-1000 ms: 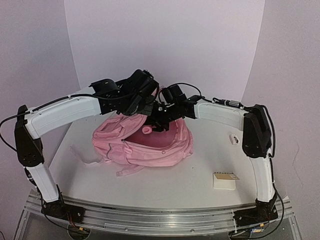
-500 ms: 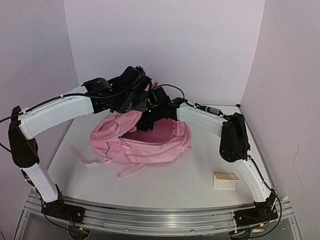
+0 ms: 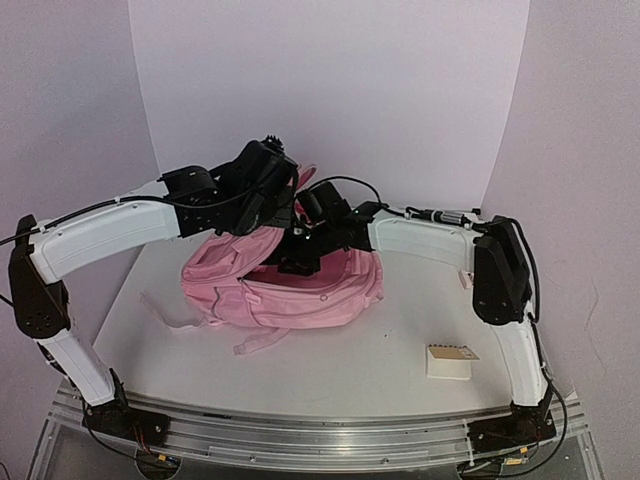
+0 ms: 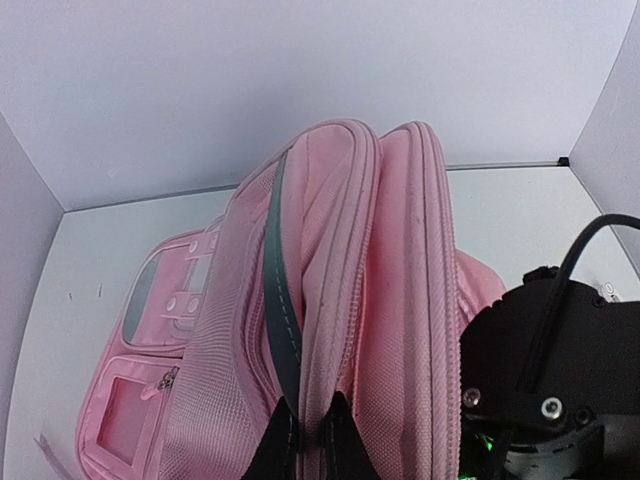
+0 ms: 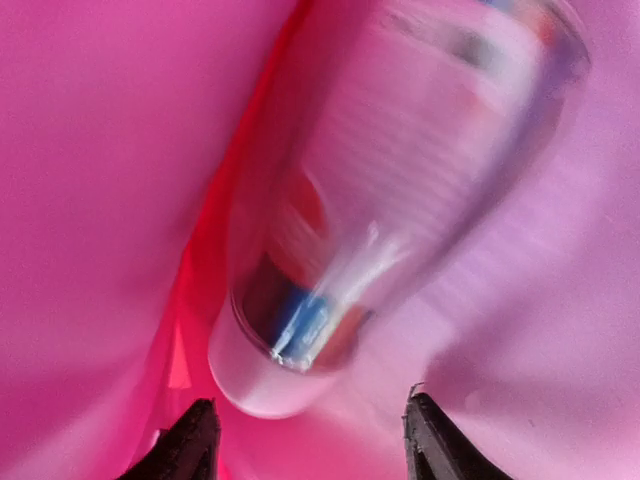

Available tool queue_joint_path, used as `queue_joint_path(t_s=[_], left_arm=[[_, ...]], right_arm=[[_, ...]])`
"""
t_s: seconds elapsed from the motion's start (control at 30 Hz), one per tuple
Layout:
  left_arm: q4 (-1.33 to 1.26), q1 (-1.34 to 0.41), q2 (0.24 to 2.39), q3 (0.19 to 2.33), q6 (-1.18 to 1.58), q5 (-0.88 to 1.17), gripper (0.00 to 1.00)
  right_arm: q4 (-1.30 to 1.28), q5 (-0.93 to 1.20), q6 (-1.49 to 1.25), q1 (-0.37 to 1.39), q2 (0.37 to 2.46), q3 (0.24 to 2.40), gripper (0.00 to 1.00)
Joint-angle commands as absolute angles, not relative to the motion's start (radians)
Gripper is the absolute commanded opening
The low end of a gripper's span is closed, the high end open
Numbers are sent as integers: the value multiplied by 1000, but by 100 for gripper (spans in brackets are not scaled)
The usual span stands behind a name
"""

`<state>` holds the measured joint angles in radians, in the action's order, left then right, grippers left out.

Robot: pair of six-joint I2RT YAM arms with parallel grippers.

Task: Pack the student bag
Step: Place the stationery in the student bag.

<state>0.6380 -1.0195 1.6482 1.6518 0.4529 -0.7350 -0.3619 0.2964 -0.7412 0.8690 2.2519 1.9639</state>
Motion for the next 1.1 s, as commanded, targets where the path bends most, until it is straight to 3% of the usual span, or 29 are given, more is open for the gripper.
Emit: queue_joint_path(t_s=[0.0, 0.2, 0.33, 0.47, 0.83, 1.07], left_arm=[[436, -1021, 1515, 1676, 455, -851, 0], [435, -1020, 1511, 1668, 459, -837, 0], [431, -1020, 1518, 1665, 459, -821, 0], [433, -1020, 1521, 1661, 466, -798, 0], [422, -1020, 1502, 1630, 469, -752, 0], [428, -1020, 1499, 1618, 476, -728, 0]], right_arm=[[-294, 167, -716, 869, 2180, 1923, 48], [-258, 213, -770, 852, 2299, 2004, 43], [-248, 147, -787, 847, 2315, 1997, 45], [-209, 133, -704, 830, 2364, 2060, 32], [4, 8, -729, 769, 2488, 2141, 27], [109, 26, -879, 763, 2702, 2400, 30]])
